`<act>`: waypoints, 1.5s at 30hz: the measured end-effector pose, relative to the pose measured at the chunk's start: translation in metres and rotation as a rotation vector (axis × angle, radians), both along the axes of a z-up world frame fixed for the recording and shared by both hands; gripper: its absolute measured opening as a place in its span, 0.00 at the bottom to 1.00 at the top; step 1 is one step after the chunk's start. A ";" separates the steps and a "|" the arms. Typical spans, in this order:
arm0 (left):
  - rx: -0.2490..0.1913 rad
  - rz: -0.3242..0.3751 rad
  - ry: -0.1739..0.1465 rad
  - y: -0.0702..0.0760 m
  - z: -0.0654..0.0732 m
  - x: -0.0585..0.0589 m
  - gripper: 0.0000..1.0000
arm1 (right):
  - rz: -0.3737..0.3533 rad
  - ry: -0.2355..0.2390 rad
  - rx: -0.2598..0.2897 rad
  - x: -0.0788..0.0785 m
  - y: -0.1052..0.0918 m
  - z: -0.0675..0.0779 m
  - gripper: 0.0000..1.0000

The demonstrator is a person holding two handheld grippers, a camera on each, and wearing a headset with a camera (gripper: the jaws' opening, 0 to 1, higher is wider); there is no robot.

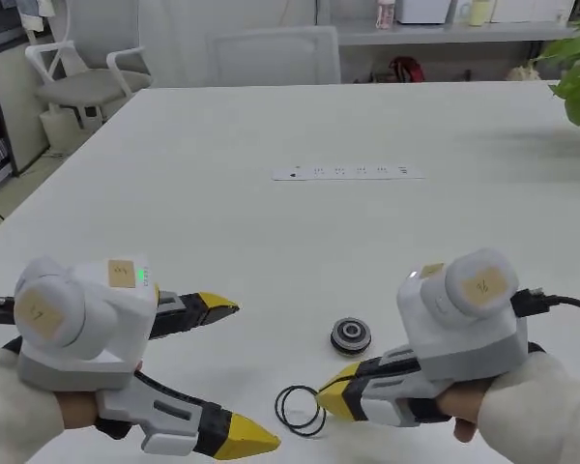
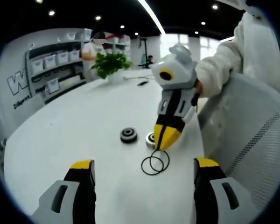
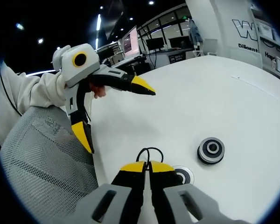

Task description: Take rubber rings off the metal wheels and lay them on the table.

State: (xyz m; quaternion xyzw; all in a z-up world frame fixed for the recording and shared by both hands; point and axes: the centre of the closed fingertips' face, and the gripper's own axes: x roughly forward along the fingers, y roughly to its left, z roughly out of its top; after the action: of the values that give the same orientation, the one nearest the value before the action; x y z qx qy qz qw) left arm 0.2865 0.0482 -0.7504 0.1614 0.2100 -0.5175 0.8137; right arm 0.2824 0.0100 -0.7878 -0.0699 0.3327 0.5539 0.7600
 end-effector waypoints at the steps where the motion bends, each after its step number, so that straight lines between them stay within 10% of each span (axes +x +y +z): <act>1: 0.000 -0.001 -0.001 0.000 0.000 0.000 0.88 | 0.001 -0.004 -0.004 0.000 0.000 0.000 0.00; 45: -0.003 0.013 -0.007 0.001 0.002 0.002 0.85 | -0.134 -0.079 0.057 0.041 -0.033 0.023 0.26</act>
State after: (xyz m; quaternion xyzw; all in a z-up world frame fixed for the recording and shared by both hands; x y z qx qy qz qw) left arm 0.2890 0.0487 -0.7484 0.1605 0.2073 -0.5117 0.8182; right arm 0.3235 -0.0226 -0.7647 -0.0475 0.2906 0.5076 0.8097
